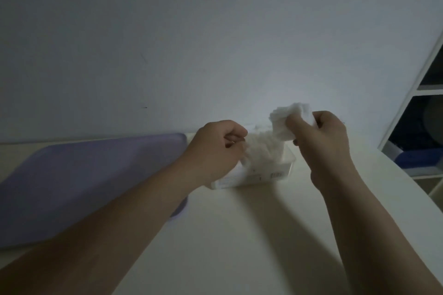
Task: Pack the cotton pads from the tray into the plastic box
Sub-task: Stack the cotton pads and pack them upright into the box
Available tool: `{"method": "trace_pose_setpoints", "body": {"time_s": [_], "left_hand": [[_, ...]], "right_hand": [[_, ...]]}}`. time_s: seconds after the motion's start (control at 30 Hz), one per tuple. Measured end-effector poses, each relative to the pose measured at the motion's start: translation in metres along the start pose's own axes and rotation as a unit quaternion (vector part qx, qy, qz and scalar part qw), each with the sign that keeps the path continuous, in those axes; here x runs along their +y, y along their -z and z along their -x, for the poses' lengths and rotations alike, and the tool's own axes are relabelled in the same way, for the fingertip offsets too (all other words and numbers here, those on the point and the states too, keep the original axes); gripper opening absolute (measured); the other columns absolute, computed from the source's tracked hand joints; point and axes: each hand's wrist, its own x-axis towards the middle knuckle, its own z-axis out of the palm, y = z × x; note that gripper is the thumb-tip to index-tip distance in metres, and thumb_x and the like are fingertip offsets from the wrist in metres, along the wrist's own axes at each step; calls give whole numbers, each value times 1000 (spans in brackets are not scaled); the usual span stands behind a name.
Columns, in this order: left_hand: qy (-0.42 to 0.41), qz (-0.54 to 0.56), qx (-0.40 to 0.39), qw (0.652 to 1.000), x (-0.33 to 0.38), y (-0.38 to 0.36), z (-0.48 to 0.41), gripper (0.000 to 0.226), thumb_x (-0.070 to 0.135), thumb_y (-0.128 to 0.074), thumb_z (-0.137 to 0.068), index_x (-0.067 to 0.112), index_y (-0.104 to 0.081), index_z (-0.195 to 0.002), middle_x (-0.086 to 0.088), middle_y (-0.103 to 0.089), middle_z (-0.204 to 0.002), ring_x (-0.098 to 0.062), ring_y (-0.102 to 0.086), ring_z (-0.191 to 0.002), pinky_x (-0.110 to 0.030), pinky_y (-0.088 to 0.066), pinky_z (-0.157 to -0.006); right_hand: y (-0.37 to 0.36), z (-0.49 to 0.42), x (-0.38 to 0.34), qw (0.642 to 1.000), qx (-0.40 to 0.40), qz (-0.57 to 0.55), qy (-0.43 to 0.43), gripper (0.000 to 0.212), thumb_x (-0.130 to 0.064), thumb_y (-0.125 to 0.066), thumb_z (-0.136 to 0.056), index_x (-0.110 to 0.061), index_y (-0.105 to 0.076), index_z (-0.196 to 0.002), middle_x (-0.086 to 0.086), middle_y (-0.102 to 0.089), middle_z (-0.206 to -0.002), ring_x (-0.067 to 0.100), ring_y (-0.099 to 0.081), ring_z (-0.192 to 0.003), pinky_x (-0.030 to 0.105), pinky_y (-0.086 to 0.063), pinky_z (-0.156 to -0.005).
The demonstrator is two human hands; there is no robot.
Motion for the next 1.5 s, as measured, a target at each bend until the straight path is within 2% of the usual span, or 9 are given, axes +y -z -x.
{"method": "trace_pose_setpoints", "body": {"time_s": [0.2,0.37,0.6,0.67,0.83,1.13,1.27,1.43,1.5], "left_hand": [[-82,-133,-77,985,6,-2,0,21,24,-70,-87,35,-73,-104,10,-71,-94,-9,-67,-85,-21,-53,-75],[-108,-208,-193,953,10,-13,-5,38,23,-58,-90,43,-64,-121,17,-56,-87,-9,-60,-83,-20,-42,-67],[-147,-334,-252,896,19,-17,-14,39,28,-59,-92,35,-61,-130,15,-51,-126,-13,-54,-115,-30,-45,-97],[-145,-320,-239,905,17,-16,-16,12,31,-60,-91,39,-65,-99,19,-48,-109,-14,-57,-105,-27,-43,-88],[-148,-298,-200,921,9,-11,-14,36,31,-60,-89,31,-42,-59,15,-53,-73,-9,-53,-73,-25,-40,-69],[-112,-221,-197,949,3,-2,-9,21,21,-54,-96,29,-72,-101,9,-72,-91,-7,-63,-79,-20,-48,-69],[-116,-205,-186,954,1,-4,-9,26,17,-55,-97,32,-62,-77,13,-59,-68,2,-52,-61,-12,-34,-57],[-103,-168,-147,969,1,-6,-7,20,11,-60,-94,22,-76,-100,31,-58,-62,17,-51,-61,-4,-34,-56],[-118,-170,-135,969,1,-6,-7,19,8,-62,-91,18,-76,-97,23,-60,-75,18,-51,-66,-4,-34,-59]], "right_hand": [[-6,-3,10,995,-72,2,-70,25,-24,-65,-77,0,-61,-83,9,-53,-71,19,-46,-59,22,-34,-41],[-2,-4,11,997,-38,57,-25,37,-29,-66,-72,6,-53,-77,3,-45,-68,18,-41,-61,31,-31,-53],[5,-7,16,988,-64,142,10,45,-34,-71,-76,8,-59,-88,4,-48,-66,18,-41,-57,31,-33,-51],[3,-5,17,986,-95,140,12,42,-32,-71,-77,7,-60,-90,4,-47,-63,16,-38,-50,26,-30,-45],[-2,-2,20,964,-132,224,49,33,-49,-69,-71,-20,-62,-85,-3,-66,-69,17,-56,-54,31,-43,-53],[-14,2,16,899,-119,412,96,35,-43,-67,-76,-44,-59,-110,-10,-68,-92,21,-65,-88,32,-48,-71],[-7,0,12,903,-184,379,81,20,-47,-63,-75,-34,-62,-91,-10,-68,-77,16,-66,-76,32,-48,-64],[-11,4,10,915,-118,375,87,36,-51,-64,-74,-17,-59,-70,-3,-61,-58,22,-57,-58,29,-43,-57],[-16,4,12,901,-86,415,95,35,-49,-66,-74,-14,-60,-71,0,-63,-62,26,-60,-62,29,-41,-57]]}}
